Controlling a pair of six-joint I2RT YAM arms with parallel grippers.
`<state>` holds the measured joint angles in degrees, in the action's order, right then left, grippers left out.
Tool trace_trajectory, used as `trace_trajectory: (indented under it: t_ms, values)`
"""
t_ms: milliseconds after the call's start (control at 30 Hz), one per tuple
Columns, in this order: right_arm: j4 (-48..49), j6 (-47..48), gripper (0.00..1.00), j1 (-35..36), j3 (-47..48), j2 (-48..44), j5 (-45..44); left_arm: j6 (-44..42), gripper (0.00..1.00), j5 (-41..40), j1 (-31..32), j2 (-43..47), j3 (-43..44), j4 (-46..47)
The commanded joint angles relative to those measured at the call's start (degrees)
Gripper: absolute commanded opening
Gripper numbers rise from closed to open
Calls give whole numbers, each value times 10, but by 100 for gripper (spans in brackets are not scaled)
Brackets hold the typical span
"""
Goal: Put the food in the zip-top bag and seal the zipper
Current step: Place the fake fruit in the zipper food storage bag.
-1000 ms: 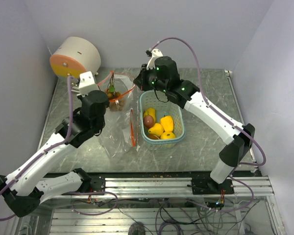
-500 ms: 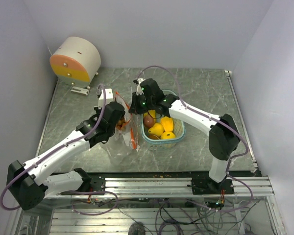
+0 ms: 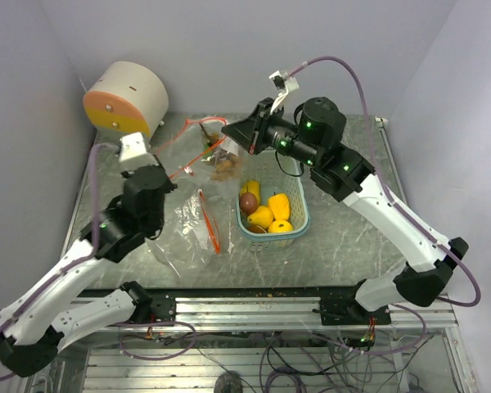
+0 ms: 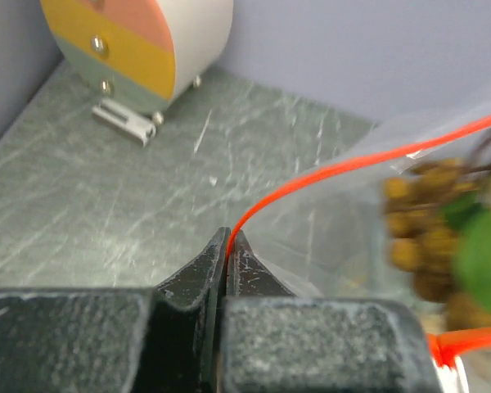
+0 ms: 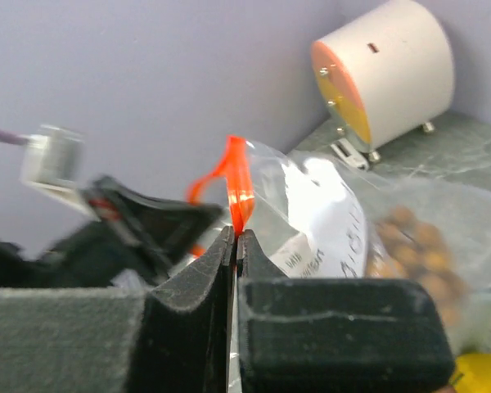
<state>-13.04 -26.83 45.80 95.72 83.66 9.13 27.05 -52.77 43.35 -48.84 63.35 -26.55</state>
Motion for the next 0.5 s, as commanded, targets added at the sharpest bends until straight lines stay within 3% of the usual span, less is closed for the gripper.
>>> trace_trajectory:
  t_ms: [0, 300, 467]
  values:
    - [12, -5, 0, -3, -8, 43, 41, 54, 7, -20, 2, -34, -52, -82]
    - [25, -9, 0, -2, -74, 25, 66, -5, 7, -30, 2, 22, 5, -72]
    - [32, -11, 0, -2, -140, 22, 68, 22, 7, 6, 2, 44, -45, -71]
